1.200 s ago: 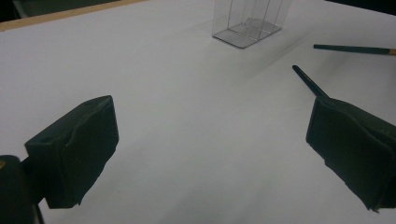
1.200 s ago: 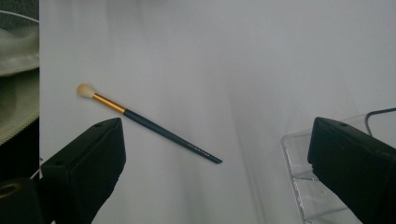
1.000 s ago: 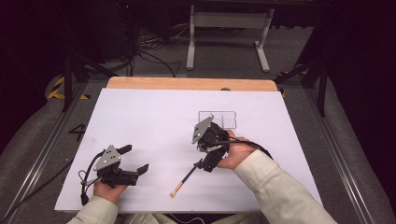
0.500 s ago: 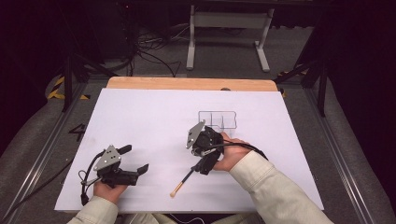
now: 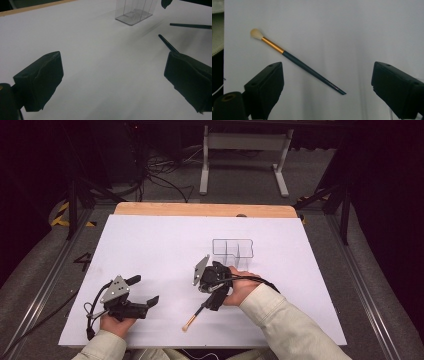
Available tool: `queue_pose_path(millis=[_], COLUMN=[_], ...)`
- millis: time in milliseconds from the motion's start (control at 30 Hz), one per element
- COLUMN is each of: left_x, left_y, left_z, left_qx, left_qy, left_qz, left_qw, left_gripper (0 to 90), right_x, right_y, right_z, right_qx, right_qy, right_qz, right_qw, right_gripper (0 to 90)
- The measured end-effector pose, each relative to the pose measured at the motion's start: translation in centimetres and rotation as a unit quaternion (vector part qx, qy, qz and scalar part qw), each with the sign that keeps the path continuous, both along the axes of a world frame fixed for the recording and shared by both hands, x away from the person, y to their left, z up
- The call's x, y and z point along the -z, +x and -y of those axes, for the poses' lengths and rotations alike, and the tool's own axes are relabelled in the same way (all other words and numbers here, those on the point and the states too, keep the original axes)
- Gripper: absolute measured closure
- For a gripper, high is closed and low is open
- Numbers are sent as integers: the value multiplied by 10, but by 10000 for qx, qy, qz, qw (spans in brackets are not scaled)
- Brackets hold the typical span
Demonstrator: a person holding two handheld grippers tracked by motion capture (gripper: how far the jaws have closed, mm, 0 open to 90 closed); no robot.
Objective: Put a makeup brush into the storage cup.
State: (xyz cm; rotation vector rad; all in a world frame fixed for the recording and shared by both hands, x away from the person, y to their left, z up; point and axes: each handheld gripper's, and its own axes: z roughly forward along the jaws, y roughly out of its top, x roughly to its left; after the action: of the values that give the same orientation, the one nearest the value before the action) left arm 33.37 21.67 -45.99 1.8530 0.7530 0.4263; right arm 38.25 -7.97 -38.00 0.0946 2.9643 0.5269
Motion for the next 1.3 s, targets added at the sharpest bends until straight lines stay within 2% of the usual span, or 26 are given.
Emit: queue_pose_path(millis=[200, 667, 800, 1300], left_x=[0, 0, 0, 0], left_y=[0, 0, 0, 0], left_z=[-1, -1, -1, -1], left_qx=[9, 37, 35, 11], left_qy=[15, -5, -54, -50], left_qz=[12, 16, 29, 27], left_qw=[10000, 10000, 10000, 10000], left_gripper=[29, 29, 25, 25], right_x=[13, 34, 40, 46], right_y=[2, 4, 5, 4], right_z=[-8, -14, -17, -21], right_qx=[-45, -122, -190, -221], right_qy=[-244, -443, -629, -727], right_qz=[-120, -301, -375, -361], right_qw=[9996, 9985, 9971, 9965], right_gripper=[138, 178, 204, 232])
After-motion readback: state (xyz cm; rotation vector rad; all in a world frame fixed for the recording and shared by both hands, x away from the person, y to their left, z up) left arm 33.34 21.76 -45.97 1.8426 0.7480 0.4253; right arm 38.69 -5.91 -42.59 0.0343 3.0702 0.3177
